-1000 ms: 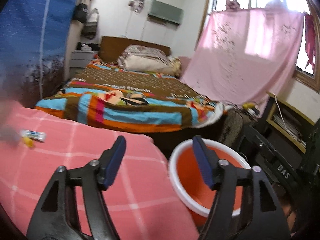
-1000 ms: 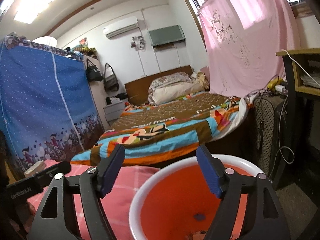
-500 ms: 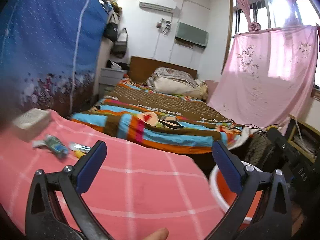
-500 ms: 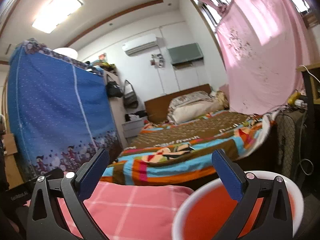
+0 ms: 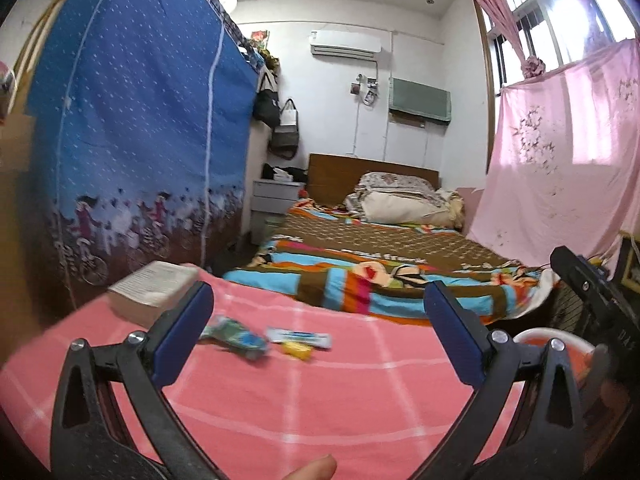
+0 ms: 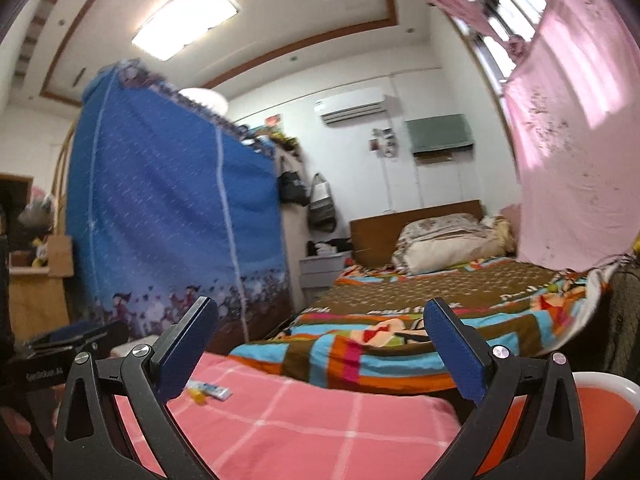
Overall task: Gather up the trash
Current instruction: 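Move both grippers back over the bed toward the wrapper and tubes, then grasp the white strip with the left gripper while the right grasps the yellow cap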
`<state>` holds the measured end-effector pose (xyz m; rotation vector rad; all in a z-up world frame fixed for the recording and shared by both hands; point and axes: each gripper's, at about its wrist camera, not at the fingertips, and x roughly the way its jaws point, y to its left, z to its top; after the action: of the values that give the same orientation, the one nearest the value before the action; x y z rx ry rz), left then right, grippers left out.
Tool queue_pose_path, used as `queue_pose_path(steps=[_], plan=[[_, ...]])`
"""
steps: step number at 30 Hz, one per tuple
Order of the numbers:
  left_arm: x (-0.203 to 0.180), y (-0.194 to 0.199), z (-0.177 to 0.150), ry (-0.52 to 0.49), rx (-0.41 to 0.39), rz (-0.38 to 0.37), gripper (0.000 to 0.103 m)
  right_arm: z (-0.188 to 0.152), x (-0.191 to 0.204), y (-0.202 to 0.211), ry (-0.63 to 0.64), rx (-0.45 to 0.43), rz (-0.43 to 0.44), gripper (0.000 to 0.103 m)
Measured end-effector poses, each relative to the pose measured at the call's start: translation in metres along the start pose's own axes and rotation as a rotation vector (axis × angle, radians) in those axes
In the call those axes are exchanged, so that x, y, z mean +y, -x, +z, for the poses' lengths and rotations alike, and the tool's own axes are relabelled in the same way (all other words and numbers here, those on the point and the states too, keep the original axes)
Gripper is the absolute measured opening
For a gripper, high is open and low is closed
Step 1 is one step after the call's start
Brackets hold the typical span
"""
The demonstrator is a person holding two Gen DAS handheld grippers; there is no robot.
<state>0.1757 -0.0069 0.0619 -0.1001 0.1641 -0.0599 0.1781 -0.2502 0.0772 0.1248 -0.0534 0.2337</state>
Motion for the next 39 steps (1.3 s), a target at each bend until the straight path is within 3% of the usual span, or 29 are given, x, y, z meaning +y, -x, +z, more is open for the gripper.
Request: queue_pose_path(steps=[11,16,21,23,25,29,31,39], plan=[[0.052,-0.017,-0.007,-0.037,0.038,0.082,0.103,-0.014,0.038,-0.037,0.058,0.074,0.082,0.103],[0.075,-0.043,-0.009,-0.045,0.145,0.090,0.103,-0.021,0.053,-0.062,0.078,0.139,0.128,0.103],[0.102,-0.070,-0.016,0.082,0.292,0.061,0.100,-0.034,0.078,-0.096,0.131,0.290,0.179,0.102],[0.108,-0.077,-0.018,0.092,0.337,0.059,0.095,-0.041,0.089,-0.109,0.154,0.358,0.197,0.096],[0.109,-0.084,-0.019,0.069,0.372,0.044,0.085,-0.049,0.097,-0.120,0.167,0.420,0.218,0.080],[0.108,-0.099,-0.021,0.012,0.446,-0.003,0.070,-0.062,0.107,-0.141,0.169,0.541,0.252,0.065],[0.107,-0.108,-0.021,-0.020,0.489,-0.031,0.064,-0.067,0.110,-0.147,0.160,0.589,0.265,0.048],[0.102,-0.131,-0.021,-0.198,0.573,-0.058,0.062,-0.082,0.118,-0.164,0.137,0.725,0.342,0.040]])
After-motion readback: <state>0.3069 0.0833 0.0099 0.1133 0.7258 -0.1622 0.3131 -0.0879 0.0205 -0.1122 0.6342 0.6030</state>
